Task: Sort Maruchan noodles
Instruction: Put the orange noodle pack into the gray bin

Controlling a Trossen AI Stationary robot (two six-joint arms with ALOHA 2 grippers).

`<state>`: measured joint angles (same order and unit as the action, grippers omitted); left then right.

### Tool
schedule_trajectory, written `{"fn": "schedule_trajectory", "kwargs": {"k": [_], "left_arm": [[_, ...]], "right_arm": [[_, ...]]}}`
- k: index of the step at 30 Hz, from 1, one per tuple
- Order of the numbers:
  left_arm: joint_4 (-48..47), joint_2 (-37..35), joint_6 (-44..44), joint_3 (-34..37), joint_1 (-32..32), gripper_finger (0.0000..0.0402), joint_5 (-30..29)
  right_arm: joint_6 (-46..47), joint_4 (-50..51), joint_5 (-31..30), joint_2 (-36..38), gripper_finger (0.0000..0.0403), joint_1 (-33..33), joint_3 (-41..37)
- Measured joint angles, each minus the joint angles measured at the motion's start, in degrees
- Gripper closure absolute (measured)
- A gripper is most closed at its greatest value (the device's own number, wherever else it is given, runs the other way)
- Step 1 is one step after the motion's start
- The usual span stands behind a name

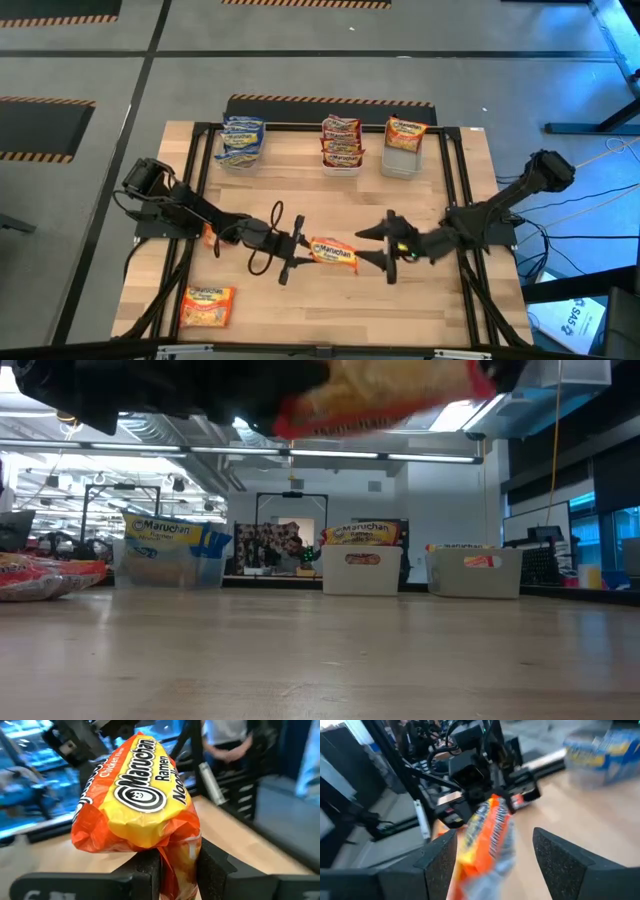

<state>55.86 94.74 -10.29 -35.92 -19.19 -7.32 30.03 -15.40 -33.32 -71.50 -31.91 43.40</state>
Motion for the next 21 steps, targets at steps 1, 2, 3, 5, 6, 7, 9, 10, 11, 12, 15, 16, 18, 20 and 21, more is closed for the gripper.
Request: {"fn": "schedule_trajectory", "kwargs": {"k": [1,2,3,5,6,7,9,10,11,12,15,16,18,20,21], "left_arm": [[-0.3,0.0,-1.5,0.0,0.0,0.0314,-0.7],[-0.4,0.0,-3.0,0.0,0.1,0.0314,-1.0],[-0.7,0.0,-4.1,0.0,0.1,0.0314,-1.2],[-2.1,0.0,-5.4,0.0,0.4,0.0314,-1.1],[-2.9,0.0,-5.8,0.0,0.5,0.0314,-0.9],[-3.5,0.0,-6.4,0.0,0.5,0.0314,-0.9],[-4.2,0.0,-7.8,0.0,0.6,0.0314,-1.1],[-4.3,0.0,-8.2,0.0,0.6,0.0314,-1.3],[-4.3,0.0,-8.3,0.0,0.6,0.0314,-1.4],[-4.3,0.0,-8.3,0.0,0.8,0.0314,-1.6],[-4.3,0.0,-8.3,0.0,1.1,0.0314,-2.0],[-4.3,0.0,-8.3,0.0,1.2,0.0314,-2.1],[-4.4,0.0,-8.3,0.0,1.5,0.0314,-2.3],[-4.7,0.0,-7.5,0.0,1.8,0.0314,-2.2],[-4.8,0.0,-7.2,0.0,1.9,0.0314,-2.2]], "right_arm": [[2.4,0.8,2.9,0.0,0.0155,1.7,0.4],[4.2,1.8,6.1,0.0,0.0155,3.6,0.9],[5.2,2.9,9.1,0.0,0.0155,5.5,1.7],[5.8,5.7,13.9,0.0,0.0155,9.0,3.6],[5.8,7.5,15.7,0.0,0.0155,10.8,4.9],[6.0,9.7,17.1,-0.3,0.0155,12.5,6.3],[7.1,15.7,21.3,-1.3,0.0155,16.5,9.3],[7.8,19.3,23.8,-2.1,0.0155,18.6,10.6],[8.8,21.9,26.9,-3.1,0.0155,20.4,12.0],[9.3,23.8,30.1,-4.3,0.0155,21.9,13.1],[9.4,26.4,37.6,-7.8,0.0155,24.0,15.2],[9.4,26.2,39.4,-8.8,0.0155,24.2,15.7],[9.3,25.9,42.5,-10.4,0.0155,24.1,16.8],[9.3,25.8,45.5,-11.5,0.0155,24.1,17.8],[9.7,26.0,46.4,-11.7,0.0155,24.1,18.0]]}}
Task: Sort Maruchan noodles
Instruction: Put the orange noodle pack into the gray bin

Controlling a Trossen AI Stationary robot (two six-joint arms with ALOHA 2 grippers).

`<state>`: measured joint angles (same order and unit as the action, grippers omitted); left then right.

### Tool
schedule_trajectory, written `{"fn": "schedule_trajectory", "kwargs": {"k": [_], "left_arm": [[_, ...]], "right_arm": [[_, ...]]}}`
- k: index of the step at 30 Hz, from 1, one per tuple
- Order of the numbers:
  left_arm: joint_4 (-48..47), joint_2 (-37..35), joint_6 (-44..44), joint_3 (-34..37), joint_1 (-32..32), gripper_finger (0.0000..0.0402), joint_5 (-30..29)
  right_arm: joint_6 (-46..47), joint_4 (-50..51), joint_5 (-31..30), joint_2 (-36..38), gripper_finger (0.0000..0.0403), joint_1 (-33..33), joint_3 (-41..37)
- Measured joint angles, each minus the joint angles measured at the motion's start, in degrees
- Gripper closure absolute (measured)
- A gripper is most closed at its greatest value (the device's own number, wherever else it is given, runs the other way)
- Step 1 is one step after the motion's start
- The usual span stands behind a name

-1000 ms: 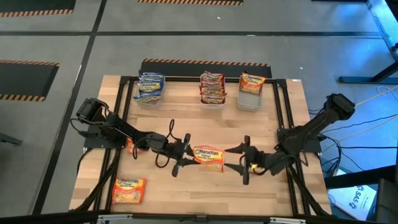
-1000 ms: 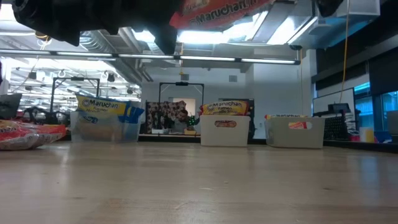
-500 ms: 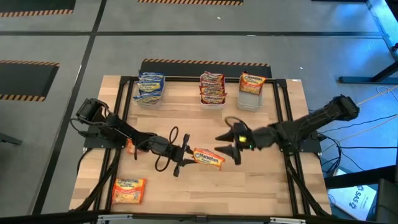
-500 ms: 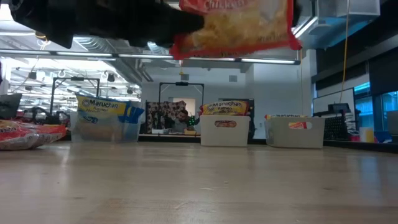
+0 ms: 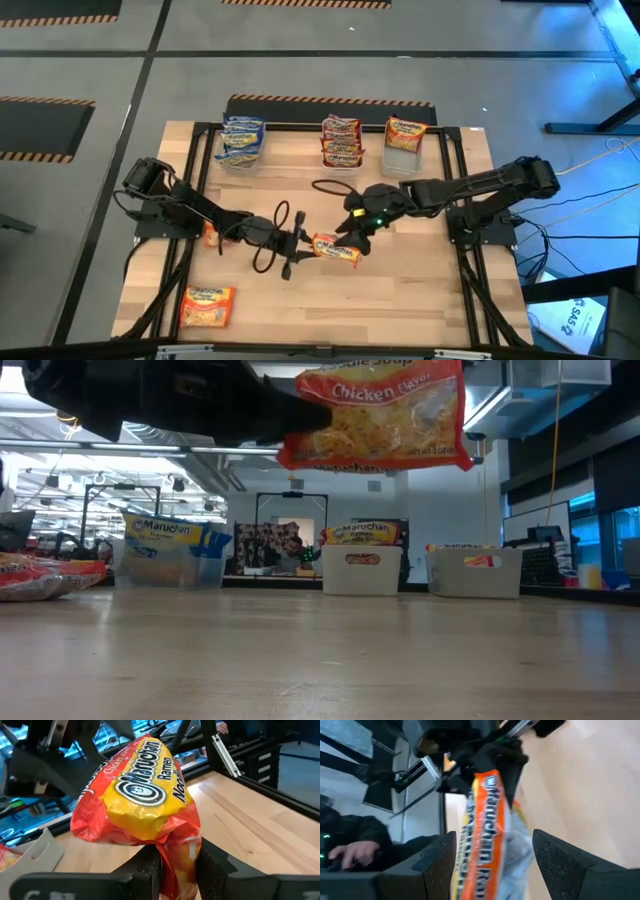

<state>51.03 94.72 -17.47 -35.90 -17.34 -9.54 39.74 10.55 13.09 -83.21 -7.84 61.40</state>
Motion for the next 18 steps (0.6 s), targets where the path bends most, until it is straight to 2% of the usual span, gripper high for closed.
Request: {"fn": "schedule_trajectory", "kwargs": {"k": [8,18], "left_arm": [[-0.2,0.0,4.3,0.0,1.1,0.0314,-0.1],[-3.2,0.0,12.8,0.0,3.5,0.0314,0.2]], "right_arm": [[2.1,0.2,0.6,-0.4,0.0155,-0.1,0.6],[-1.1,0.1,2.2,-5.4,0.0155,-1.3,0.6]]}}
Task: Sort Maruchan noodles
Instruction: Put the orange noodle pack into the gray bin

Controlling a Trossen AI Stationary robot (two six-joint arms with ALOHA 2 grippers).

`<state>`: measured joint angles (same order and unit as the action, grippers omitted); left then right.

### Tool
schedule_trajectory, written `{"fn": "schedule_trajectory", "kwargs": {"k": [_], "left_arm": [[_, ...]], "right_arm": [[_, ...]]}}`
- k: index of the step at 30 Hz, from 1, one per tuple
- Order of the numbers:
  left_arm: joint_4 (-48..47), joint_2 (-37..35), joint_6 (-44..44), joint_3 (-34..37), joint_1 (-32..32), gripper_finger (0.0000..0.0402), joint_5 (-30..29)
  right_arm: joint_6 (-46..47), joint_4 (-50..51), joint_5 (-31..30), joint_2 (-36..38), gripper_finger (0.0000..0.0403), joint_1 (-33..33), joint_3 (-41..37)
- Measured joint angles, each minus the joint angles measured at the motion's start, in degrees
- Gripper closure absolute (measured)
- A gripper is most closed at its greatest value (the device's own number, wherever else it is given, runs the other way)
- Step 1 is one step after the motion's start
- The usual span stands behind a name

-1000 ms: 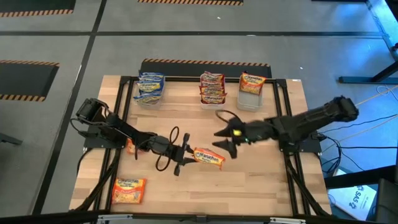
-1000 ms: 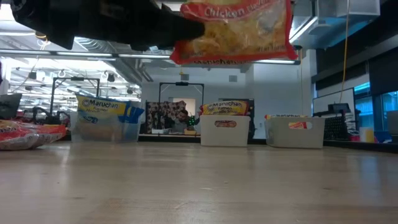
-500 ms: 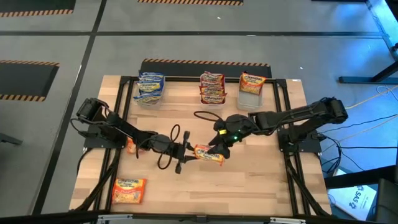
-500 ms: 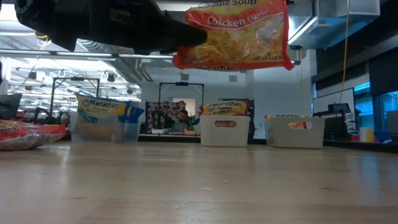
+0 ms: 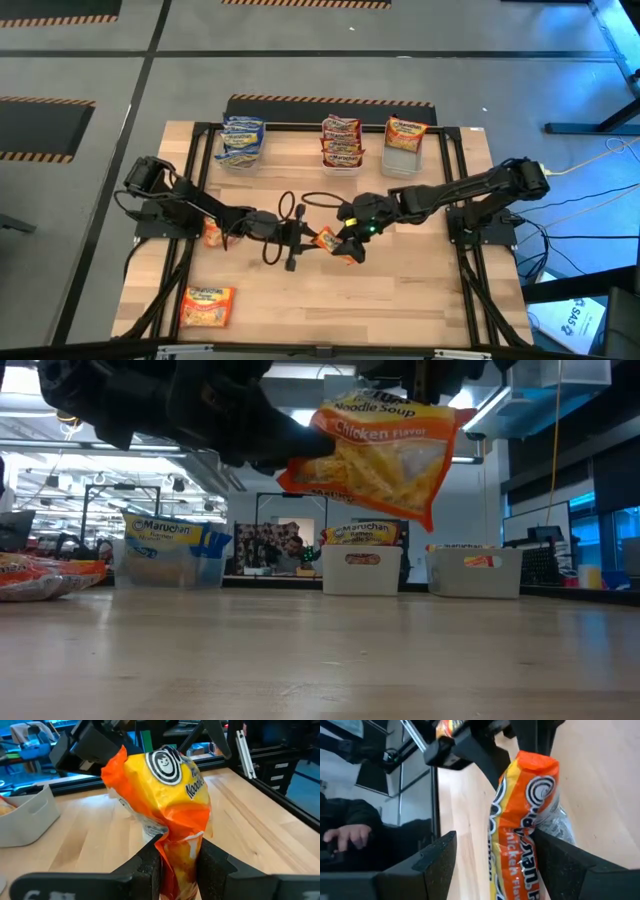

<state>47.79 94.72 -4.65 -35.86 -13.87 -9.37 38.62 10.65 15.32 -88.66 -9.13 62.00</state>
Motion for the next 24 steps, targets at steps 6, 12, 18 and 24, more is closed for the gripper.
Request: {"fn": "schedule_trajectory", "kwargs": {"k": [6,12,18,24], "left_arm": [[0.4,0.0,1.3,0.0,0.2,0.0314,0.3],[0.4,0.0,1.6,0.0,0.2,0.0314,0.3],[0.4,0.0,1.6,0.0,0.2,0.0314,0.6],[0.3,0.0,1.5,0.0,0.2,0.0314,0.5]], "right_arm": [[-4.2,0.7,-3.7,-0.4,0.0155,0.1,0.0],[-6.0,4.0,-6.6,-0.5,0.0155,0.1,0.0],[-6.1,4.1,-4.8,-1.2,0.0192,0.1,0.0],[-7.6,4.2,-4.8,-1.2,0.0292,0.1,0.0]]}}
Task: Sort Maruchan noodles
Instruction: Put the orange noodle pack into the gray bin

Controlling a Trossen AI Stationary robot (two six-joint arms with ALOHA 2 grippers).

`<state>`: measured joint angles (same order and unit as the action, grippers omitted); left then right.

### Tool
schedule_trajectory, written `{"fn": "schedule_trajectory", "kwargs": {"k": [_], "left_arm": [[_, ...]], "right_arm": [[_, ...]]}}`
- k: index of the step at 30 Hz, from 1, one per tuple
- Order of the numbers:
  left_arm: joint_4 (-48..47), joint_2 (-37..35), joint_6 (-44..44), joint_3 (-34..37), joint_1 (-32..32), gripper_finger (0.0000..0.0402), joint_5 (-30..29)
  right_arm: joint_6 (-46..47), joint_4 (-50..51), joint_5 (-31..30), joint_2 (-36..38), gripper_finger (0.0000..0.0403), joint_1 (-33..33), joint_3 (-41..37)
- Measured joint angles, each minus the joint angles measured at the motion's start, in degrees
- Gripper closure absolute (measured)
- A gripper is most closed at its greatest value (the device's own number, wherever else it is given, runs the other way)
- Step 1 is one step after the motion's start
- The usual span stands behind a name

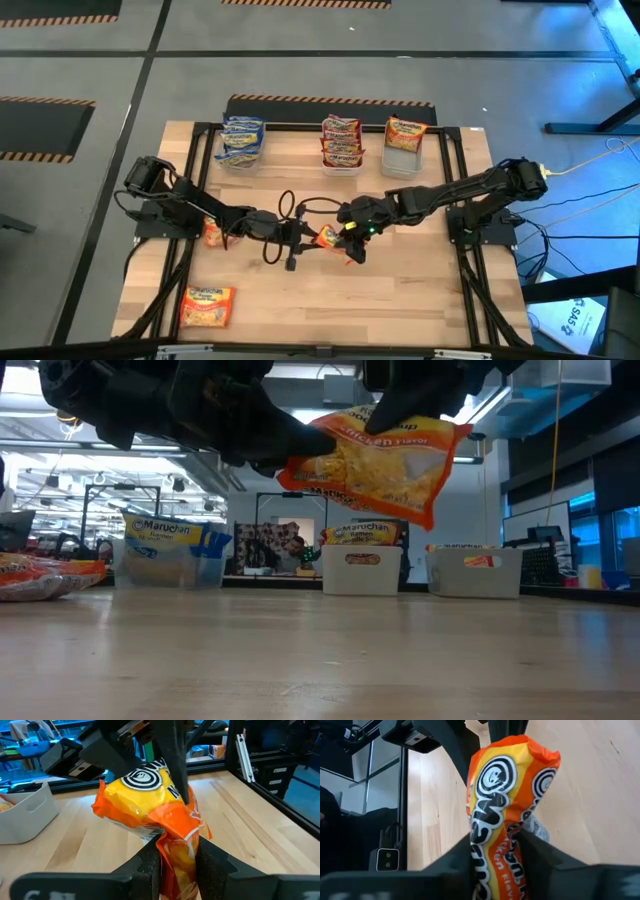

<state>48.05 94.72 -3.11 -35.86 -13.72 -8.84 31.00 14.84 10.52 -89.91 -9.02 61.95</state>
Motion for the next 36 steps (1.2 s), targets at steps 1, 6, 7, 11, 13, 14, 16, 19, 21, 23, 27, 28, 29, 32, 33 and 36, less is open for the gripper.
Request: {"fn": "schedule_trajectory", "kwargs": {"k": [1,6,7,11,13,14,16,19,21,23,27,28,29,32,33,36], "left_arm": [[0.0,0.0,0.0,0.0,0.0,0.0314,0.0],[-0.1,0.0,1.6,0.0,-0.1,0.0314,-1.8],[-0.1,0.0,2.2,0.0,-0.1,0.0314,-2.2],[-0.1,0.0,2.6,0.0,-0.1,0.0314,-2.6],[0.3,0.0,2.6,-0.1,-0.1,0.0314,-2.1],[0.4,0.0,2.6,-0.1,-0.1,0.0314,-1.8],[0.6,0.0,2.8,-0.2,-0.2,0.0314,-1.5],[1.0,-0.1,3.0,-0.3,-0.6,0.0314,-1.6],[0.9,-0.2,3.1,-0.3,-1.0,0.0314,-1.5],[0.3,-0.2,3.1,-0.2,-1.2,0.0314,-0.8],[-0.5,-0.3,3.2,-0.1,-1.4,0.0314,-0.8],[-1.5,-0.7,3.3,0.0,-1.6,0.0314,-0.7],[-2.0,-1.1,3.6,0.1,-1.8,0.0314,-0.7],[-5.0,-3.6,4.1,0.0,-2.1,0.0314,-0.6],[-6.2,-4.4,4.1,0.0,-2.3,0.0314,-0.5],[-13.1,-7.6,4.1,0.0,-2.9,0.0314,-0.5]], "right_arm": [[-0.1,0.0,0.0,0.0,0.0310,0.0,0.0],[-1.8,0.1,-0.5,0.0,0.0378,0.0,0.0],[-2.3,0.2,-0.5,0.0,0.0387,0.0,0.0],[-4.4,0.6,-0.5,0.5,0.0396,0.1,0.0],[-5.3,1.0,-1.1,1.3,0.0394,0.0,0.0],[-5.7,1.5,-1.8,1.9,0.0393,0.0,0.0],[-6.1,2.6,-3.1,3.3,0.0395,0.0,0.0],[-6.9,4.8,-3.9,5.7,0.0399,0.0,0.0],[-7.0,6.7,-4.2,7.3,0.0399,0.0,0.0],[-7.2,8.4,-4.4,8.5,0.0399,0.0,0.0],[-7.4,11.9,-5.4,10.8,0.0401,0.0,0.0],[-7.4,13.3,-6.1,11.3,0.0400,0.0,0.0],[-7.4,14.7,-7.1,11.7,0.0401,0.0,0.0],[-7.6,18.2,-10.0,13.5,0.0401,0.0,0.0],[-8.3,19.0,-11.1,14.2,0.0401,0.0,0.0],[-11.9,23.7,-15.3,16.5,0.0401,0.1,0.0]]}}
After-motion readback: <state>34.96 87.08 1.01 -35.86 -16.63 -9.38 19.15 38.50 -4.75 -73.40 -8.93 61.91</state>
